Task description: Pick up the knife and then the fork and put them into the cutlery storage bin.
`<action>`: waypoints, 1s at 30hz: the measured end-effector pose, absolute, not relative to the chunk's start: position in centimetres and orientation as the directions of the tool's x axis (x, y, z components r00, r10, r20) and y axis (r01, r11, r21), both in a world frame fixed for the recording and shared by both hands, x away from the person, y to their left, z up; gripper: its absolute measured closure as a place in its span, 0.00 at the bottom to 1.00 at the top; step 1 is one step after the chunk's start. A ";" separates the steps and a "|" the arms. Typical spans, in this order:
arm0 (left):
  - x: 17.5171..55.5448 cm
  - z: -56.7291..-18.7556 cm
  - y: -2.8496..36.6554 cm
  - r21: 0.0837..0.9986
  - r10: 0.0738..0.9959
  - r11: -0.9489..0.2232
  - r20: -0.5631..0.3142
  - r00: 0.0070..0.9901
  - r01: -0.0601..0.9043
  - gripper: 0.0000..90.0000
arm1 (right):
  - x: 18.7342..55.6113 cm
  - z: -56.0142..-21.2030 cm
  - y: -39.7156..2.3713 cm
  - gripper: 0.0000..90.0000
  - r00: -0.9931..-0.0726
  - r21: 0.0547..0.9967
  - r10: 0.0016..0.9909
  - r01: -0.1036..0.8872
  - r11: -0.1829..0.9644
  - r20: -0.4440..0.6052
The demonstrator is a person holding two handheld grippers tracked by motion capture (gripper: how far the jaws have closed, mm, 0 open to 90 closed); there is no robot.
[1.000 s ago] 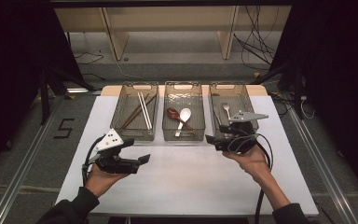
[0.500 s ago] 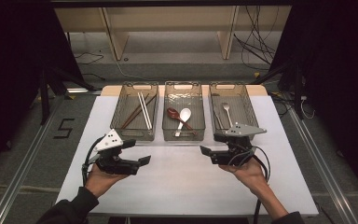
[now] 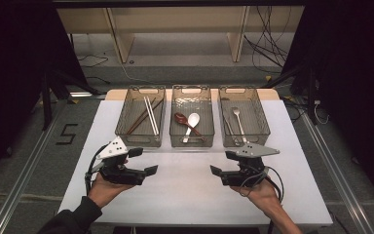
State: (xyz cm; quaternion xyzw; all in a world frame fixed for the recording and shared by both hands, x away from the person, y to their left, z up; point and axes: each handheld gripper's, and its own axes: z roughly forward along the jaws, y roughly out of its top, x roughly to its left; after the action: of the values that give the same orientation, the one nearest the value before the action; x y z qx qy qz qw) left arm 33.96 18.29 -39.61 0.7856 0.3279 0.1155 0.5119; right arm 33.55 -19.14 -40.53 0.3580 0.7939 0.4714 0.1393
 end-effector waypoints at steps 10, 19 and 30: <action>33.1 -39.9 18.6 0.869 0.620 -0.277 -0.163 0.767 0.409 0.17 | 32.5 -40.8 -20.3 0.22 -0.679 0.844 0.722 0.459 0.278 0.132; 33.0 -40.5 18.1 0.860 0.611 -0.289 -0.172 0.772 0.421 0.17 | 32.2 -40.4 -21.0 0.20 -0.660 0.860 0.736 0.455 0.230 0.152; 33.3 -40.4 18.6 0.868 0.628 -0.255 -0.186 0.756 0.426 0.17 | 32.2 -40.3 -21.1 0.20 -0.656 0.869 0.742 0.440 0.225 0.140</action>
State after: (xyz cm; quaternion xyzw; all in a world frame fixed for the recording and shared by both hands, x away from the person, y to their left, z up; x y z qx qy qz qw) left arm 33.26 18.64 -40.43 0.7860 0.3351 0.0990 0.5100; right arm 32.22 -21.12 -40.25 0.3851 0.7672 0.4892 0.1544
